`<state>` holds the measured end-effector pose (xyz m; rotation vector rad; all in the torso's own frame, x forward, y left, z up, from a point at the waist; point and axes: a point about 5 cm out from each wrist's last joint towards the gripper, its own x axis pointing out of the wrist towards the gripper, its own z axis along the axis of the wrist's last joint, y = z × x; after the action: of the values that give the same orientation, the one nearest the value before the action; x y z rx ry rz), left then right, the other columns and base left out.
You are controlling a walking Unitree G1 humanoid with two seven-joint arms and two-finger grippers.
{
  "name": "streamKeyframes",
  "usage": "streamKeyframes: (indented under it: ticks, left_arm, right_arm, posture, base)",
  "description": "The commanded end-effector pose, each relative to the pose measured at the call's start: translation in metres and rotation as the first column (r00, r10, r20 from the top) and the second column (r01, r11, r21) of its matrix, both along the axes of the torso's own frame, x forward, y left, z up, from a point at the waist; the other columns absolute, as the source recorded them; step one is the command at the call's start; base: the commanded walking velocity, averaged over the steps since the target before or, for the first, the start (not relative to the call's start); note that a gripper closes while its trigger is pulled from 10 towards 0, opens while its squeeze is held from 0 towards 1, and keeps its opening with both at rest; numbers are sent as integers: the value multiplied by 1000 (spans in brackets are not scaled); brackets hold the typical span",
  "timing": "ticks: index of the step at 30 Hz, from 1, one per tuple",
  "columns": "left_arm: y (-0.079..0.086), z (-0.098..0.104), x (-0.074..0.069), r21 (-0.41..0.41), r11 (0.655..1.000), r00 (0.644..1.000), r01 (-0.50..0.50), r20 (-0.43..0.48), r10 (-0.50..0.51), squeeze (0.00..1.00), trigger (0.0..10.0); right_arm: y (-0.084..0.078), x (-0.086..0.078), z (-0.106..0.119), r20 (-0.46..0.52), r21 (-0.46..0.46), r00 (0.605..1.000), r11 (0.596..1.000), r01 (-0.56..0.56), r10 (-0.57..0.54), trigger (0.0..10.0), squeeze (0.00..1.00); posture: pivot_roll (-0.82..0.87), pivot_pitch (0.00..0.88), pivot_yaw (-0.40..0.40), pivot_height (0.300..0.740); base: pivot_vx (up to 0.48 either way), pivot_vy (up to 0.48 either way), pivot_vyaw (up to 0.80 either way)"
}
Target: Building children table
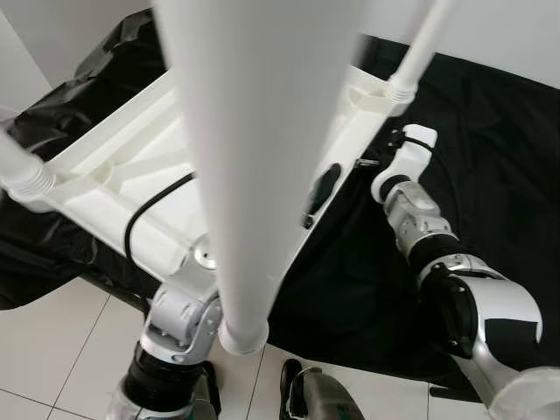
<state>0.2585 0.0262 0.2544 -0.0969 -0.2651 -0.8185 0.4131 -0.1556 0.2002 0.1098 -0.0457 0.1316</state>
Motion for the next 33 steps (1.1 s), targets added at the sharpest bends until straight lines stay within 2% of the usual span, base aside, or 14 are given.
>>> streamKeyframes:
  ticks: [1,7,9,12,14,19,20,22,23,25,29,30,31,33]
  left_arm:
    - [-5,-5,-1,14,1000,1000,21,-20,-20,0,10000]
    - [4,-9,3,41,999,1000,-3,-18,4,0,10000]
    - [12,-11,7,62,998,999,-31,-17,32,0,10000]
    - [15,-12,9,70,997,999,-40,-15,41,0,10000]
    - [23,-15,12,94,993,998,-67,-12,69,0,10000]
    - [52,-24,25,172,972,987,-157,-4,160,0,10000]
    - [52,-24,25,172,972,987,-157,-4,160,0,10000]
    - [77,-31,32,255,943,976,-214,14,217,0,10000]
    - [77,-31,32,255,943,976,-214,14,217,0,10000]
    - [95,-36,35,319,920,972,-227,21,233,0,10000]
    - [99,-38,35,346,911,973,-223,24,229,0,10000]
    - [105,-39,36,366,904,973,-222,24,229,0,10000]
    - [111,-40,37,391,893,973,-221,33,227,0,10000]
    - [116,-41,38,409,887,974,-216,30,223,0,10000]
  right_arm:
    - [13,-2,-11,-46,-24,998,998,-54,53,10000,0]
    - [-12,-4,-13,-24,-20,998,998,51,-52,10000,0]
    - [-24,-7,-13,24,-8,995,995,100,-100,10000,0]
    - [-28,-8,-12,43,-3,992,993,116,-116,10000,0]
    - [-35,-13,-11,110,11,985,991,134,-135,10000,0]
    - [-36,-25,-10,236,12,963,992,128,-127,10000,0]
    - [-36,-25,-10,236,12,963,992,128,-127,10000,0]
    - [-36,-38,-9,307,46,943,992,119,-127,10000,0]
    - [-36,-38,-9,307,46,943,992,119,-127,10000,0]
    - [-35,-51,-9,339,58,931,991,122,-134,10000,0]
    - [-35,-55,-10,344,63,929,990,124,-138,10000,0]
    - [-34,-60,-10,349,62,926,990,130,-144,10000,780]
    - [-33,-67,-11,353,72,925,990,125,-142,10000,1000]
    - [-32,-72,-11,355,82,924,989,121,-143,10000,1000]
  posture:
    - [200,267,-48,740]
    - [199,266,-51,740]
    - [198,266,-50,740]
    - [197,266,-51,740]
    - [197,266,-52,740]
    - [196,263,-53,740]
    - [196,263,-53,740]
    - [195,258,-57,740]
    - [195,258,-57,740]
    - [194,254,-61,740]
    - [192,253,-61,740]
    - [190,250,-62,740]
    - [180,245,-60,740]
    - [178,246,-60,740]
  base:
    - [0,0,0]
    - [0,0,0]
    - [0,0,0]
    - [0,0,0]
    - [0,0,0]
    - [0,0,0]
    - [0,0,0]
    - [0,0,0]
    - [0,0,0]
    - [0,0,0]
    - [0,0,0]
    - [0,0,0]
    - [0,0,0]
    - [0,0,0]
